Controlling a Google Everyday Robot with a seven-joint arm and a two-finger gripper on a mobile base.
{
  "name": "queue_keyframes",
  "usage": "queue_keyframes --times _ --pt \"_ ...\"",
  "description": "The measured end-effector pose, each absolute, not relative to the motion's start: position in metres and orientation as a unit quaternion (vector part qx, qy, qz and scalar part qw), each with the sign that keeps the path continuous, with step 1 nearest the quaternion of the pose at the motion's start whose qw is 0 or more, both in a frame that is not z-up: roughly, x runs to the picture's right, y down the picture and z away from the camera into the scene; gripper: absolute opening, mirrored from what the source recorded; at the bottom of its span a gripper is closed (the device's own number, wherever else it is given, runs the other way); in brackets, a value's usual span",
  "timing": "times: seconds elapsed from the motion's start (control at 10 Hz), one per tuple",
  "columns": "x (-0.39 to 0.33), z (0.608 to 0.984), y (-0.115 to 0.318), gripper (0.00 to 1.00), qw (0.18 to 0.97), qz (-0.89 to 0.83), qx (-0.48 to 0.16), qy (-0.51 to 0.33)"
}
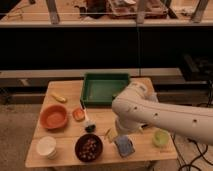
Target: Wipe tray with sponge
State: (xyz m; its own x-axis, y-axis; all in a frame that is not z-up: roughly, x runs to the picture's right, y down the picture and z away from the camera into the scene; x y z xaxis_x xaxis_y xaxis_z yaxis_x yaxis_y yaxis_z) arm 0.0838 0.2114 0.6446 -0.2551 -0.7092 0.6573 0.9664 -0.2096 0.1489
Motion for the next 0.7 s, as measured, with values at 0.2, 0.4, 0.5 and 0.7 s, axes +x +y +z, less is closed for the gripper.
queue_keyframes --times 0.2,0.4,0.5,0.7 --pt "0.082 0.666 0.233 0.8 0.534 -0.739 -0.256 -0.321" --pt "0.082 0.672 0.238 0.8 0.525 -0.738 -0.268 -0.33" --pt "0.082 0.674 0.238 0.8 0.527 -0.736 -0.274 -0.325" --pt "0.087 0.678 0.238 0.8 0.535 -0.73 -0.28 -0.32"
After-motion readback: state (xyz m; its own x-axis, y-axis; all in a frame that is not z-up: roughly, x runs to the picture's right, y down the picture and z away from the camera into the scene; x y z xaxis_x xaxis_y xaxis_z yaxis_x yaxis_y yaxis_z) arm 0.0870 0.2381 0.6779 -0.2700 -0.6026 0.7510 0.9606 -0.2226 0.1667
